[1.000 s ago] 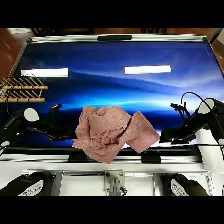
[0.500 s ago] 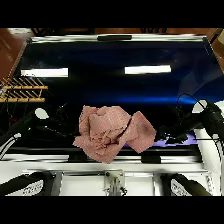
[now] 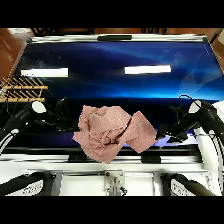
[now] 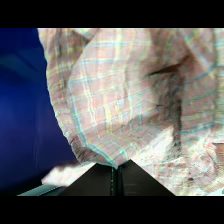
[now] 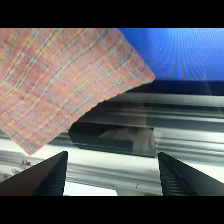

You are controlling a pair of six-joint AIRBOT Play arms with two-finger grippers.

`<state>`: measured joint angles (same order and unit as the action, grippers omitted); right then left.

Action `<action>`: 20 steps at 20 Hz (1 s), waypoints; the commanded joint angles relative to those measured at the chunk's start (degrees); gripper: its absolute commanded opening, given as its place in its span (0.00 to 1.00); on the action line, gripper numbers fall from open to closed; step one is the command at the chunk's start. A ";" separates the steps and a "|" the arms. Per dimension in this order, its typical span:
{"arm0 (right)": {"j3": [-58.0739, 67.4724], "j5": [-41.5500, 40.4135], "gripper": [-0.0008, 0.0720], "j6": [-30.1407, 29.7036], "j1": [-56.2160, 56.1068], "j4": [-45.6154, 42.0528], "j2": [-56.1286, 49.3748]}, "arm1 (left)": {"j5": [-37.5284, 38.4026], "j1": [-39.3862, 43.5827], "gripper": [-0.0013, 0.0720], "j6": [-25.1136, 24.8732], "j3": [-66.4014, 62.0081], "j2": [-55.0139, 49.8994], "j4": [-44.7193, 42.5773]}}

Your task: Fold the shirts.

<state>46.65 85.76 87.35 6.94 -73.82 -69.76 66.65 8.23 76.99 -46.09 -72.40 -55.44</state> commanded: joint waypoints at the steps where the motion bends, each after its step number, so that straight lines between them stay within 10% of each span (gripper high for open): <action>1: 0.00 -3.58 0.95 0.94 0.02 0.22 -2.40 | 1.55 -0.04 0.05 -0.31 -1.88 1.05 -1.38; 13: 0.00 -12.52 0.95 2.36 -3.93 7.54 -13.25 | 2.43 -0.04 0.05 -0.26 -6.56 3.30 -1.57; 14: 0.02 -13.55 0.85 2.51 -4.70 7.76 -13.35 | 2.51 -0.04 0.05 -0.28 -7.15 3.30 -1.57; 16: 0.02 -15.19 0.21 2.84 -5.68 8.28 -13.35 | 2.67 -0.04 0.05 -0.28 -8.85 3.30 -1.60; 17: 0.22 -15.21 0.08 2.56 -5.68 9.46 -13.20 | 2.89 -0.04 0.05 -0.28 -10.03 3.30 -1.92; 20: 4.57 -13.44 0.08 -1.22 -5.62 8.63 -8.98 | 5.29 -0.04 0.05 -0.26 -17.90 3.45 -7.87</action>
<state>48.45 70.15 88.49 1.63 -65.78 -81.34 70.17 8.23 76.73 -58.48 -69.08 -59.00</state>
